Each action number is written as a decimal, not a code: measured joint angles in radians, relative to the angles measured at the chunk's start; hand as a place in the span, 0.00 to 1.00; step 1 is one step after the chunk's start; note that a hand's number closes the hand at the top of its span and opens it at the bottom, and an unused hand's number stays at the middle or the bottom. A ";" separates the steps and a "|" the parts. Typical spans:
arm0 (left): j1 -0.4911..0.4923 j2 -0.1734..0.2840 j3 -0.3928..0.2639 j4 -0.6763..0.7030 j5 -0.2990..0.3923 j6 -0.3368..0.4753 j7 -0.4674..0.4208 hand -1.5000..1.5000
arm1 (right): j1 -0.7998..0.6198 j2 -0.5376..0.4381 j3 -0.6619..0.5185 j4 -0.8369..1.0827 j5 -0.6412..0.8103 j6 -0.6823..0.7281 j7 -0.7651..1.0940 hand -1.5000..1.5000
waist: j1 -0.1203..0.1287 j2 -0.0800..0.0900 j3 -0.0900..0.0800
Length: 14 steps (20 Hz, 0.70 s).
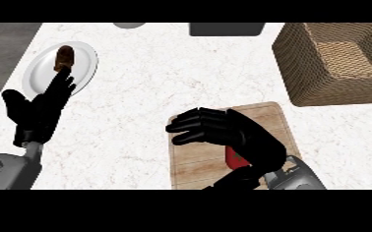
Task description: Pick the tomato from the cutting board and place it in the basket
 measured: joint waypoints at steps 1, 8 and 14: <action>-0.003 -0.004 0.002 0.006 -0.002 0.000 0.004 0.50 | 0.014 0.008 0.024 -0.047 0.022 -0.013 0.059 0.00 | -0.003 -0.001 0.000; -0.021 -0.002 0.017 0.028 -0.004 -0.016 0.021 0.50 | -0.107 -0.076 0.027 -0.205 0.135 0.069 0.502 0.00 | -0.013 -0.010 -0.003; -0.027 0.001 0.028 0.027 0.000 -0.025 0.031 0.50 | -0.285 -0.207 -0.083 -0.257 0.195 0.216 0.814 0.00 | -0.011 -0.011 -0.004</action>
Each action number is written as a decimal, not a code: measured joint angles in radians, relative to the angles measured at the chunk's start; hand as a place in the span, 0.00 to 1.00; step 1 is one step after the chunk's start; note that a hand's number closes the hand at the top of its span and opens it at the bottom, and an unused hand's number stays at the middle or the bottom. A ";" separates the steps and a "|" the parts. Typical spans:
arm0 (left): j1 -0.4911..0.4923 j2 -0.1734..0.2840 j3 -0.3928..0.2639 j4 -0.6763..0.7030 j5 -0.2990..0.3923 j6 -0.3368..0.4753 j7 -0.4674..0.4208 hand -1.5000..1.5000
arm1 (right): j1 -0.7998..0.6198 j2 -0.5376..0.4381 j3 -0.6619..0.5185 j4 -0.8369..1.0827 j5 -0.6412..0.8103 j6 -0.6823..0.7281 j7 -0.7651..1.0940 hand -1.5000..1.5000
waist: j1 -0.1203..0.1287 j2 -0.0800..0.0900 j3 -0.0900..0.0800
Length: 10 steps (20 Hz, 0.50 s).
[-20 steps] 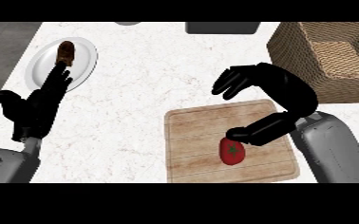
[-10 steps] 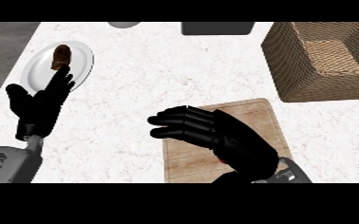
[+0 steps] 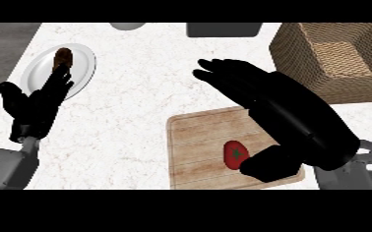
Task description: Pick the tomato from the cutting board and place it in the basket
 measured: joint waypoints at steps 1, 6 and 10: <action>-0.010 0.005 0.004 -0.002 0.003 -0.005 0.014 0.50 | -0.031 -0.008 -0.015 -0.007 -0.021 0.038 0.057 0.00 | 0.001 0.001 0.000; -0.012 -0.013 0.010 0.030 -0.005 -0.021 -0.007 0.50 | -0.129 -0.067 -0.096 0.032 -0.217 0.247 0.221 0.00 | 0.006 0.006 0.001; -0.005 -0.022 0.016 0.030 -0.015 -0.027 -0.009 0.50 | -0.151 -0.136 -0.178 0.048 -0.424 0.355 0.288 0.00 | 0.006 0.006 0.002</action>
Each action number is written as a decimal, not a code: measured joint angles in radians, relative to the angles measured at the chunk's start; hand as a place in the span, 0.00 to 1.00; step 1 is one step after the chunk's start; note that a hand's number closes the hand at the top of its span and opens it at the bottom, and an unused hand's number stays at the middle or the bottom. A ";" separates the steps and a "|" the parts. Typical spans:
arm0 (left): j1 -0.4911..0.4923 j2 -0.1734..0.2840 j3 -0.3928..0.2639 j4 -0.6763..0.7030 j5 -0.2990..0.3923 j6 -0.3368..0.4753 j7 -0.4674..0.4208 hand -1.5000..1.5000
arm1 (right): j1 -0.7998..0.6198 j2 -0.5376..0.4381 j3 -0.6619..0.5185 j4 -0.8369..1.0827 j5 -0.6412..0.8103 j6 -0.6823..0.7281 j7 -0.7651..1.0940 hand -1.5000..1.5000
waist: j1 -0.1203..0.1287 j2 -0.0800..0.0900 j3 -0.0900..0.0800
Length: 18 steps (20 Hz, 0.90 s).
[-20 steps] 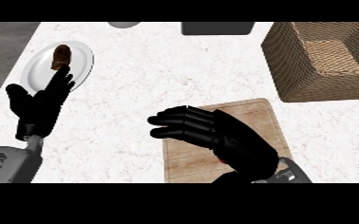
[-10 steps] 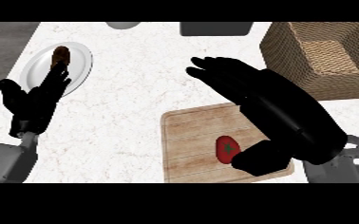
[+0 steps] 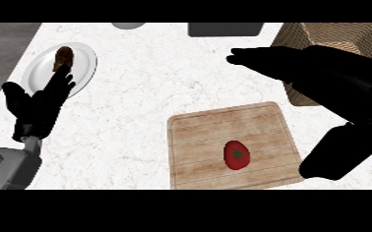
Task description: Pick the tomato from the cutting board and place it in the basket
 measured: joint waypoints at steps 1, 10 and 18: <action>-0.007 -0.005 0.001 0.003 -0.004 0.000 0.004 0.50 | 0.000 -0.020 -0.020 0.004 -0.049 0.016 0.011 0.00 | 0.000 0.001 0.000; 0.004 -0.037 0.027 -0.019 -0.047 -0.007 0.011 0.50 | 0.221 -0.097 -0.228 -0.075 -0.226 0.081 -0.082 0.00 | 0.004 0.005 0.003; 0.015 -0.054 0.064 -0.047 -0.079 -0.043 0.039 0.50 | 0.429 0.040 -0.278 -0.120 0.025 0.136 -0.322 0.00 | 0.014 0.007 0.003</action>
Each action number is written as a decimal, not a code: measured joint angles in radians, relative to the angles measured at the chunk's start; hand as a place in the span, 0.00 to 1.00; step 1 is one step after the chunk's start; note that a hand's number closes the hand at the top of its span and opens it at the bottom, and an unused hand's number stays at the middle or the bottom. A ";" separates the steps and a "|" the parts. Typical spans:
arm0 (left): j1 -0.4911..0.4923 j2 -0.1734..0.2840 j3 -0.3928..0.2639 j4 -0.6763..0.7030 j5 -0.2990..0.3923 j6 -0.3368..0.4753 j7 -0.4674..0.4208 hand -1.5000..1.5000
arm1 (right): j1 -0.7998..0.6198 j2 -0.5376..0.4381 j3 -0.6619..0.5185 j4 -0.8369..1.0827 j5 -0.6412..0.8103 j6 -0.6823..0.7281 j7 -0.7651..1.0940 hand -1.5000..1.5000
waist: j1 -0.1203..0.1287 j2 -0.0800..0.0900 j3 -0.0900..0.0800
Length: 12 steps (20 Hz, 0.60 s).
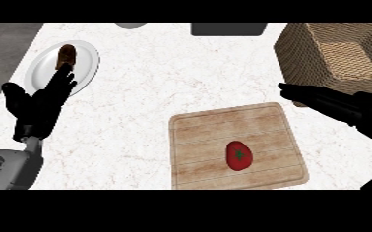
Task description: Pick the tomato from the cutting board and place it in the basket
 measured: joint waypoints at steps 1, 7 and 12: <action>0.006 -0.002 0.004 -0.014 -0.003 0.003 0.006 0.50 | 0.016 0.028 0.018 0.000 0.055 -0.009 -0.033 0.00 | 0.002 0.000 0.000; -0.017 -0.024 0.029 0.017 -0.026 -0.016 0.009 0.50 | 0.125 0.133 0.122 0.039 0.350 -0.129 -0.273 0.00 | 0.001 0.002 0.000; -0.010 -0.039 0.046 0.029 -0.044 -0.038 0.000 0.50 | 0.168 0.213 0.197 0.148 0.472 -0.252 -0.403 0.00 | 0.002 0.001 0.000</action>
